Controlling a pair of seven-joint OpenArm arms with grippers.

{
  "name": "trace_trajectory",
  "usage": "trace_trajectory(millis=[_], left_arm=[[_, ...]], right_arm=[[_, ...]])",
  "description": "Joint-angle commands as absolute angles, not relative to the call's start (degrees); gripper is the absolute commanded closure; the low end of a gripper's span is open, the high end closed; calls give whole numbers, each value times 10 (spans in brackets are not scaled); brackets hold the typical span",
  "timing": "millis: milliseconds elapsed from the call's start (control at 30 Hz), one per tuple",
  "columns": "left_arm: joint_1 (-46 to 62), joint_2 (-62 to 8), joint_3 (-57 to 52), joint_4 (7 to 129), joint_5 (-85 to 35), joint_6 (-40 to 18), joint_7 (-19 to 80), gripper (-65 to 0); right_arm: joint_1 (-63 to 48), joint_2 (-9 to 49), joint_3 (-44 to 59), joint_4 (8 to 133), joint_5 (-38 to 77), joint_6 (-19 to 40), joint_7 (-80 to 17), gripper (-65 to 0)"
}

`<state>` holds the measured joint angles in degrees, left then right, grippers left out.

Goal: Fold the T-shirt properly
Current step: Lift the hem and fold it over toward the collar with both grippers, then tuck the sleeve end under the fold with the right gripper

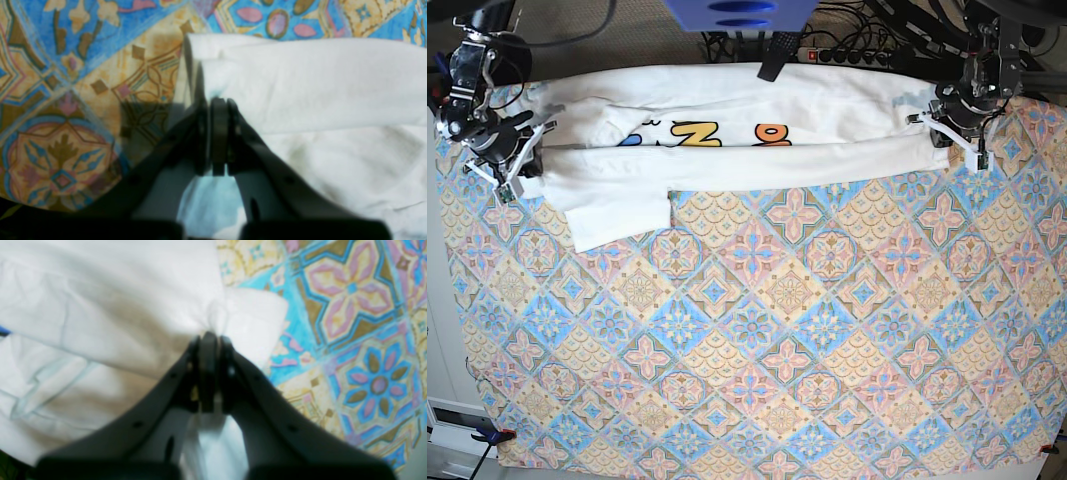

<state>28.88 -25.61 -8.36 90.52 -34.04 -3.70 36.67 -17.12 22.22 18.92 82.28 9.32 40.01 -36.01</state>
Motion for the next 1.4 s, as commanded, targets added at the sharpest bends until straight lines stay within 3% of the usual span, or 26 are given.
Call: trace_trajectory(millis=[0,100,200,433,767,1200,1367], left_arm=[[288,-266,-87,912,-341,-39,360,-70],[288,-266,-90,912,-342,-39,359,-173],[287,-266,-98,912,-347,-38,358,-228],[285,-236,-175,913,-348,-38,358,-232],[285,-236,-175,914,-349,-39,358,-236],[271,-235,-171,913,-347,-39,359,-235],[271,-234,-172,913,-349,-39,359,-237]], right_arm=[[-174,234,194,834,100,398,-349,-55],[-180,234,198,843,99,393,-349,-135],[-182,234,216,853,99,393,-349,-186],[-188,234,259,900,99,393,-349,-197],[-190,234,259,975,99,393,-415,-198],[-199,214,255,1033,99,393,-415,-200],[-114,194,184,1010,100,393,-418,-200]])
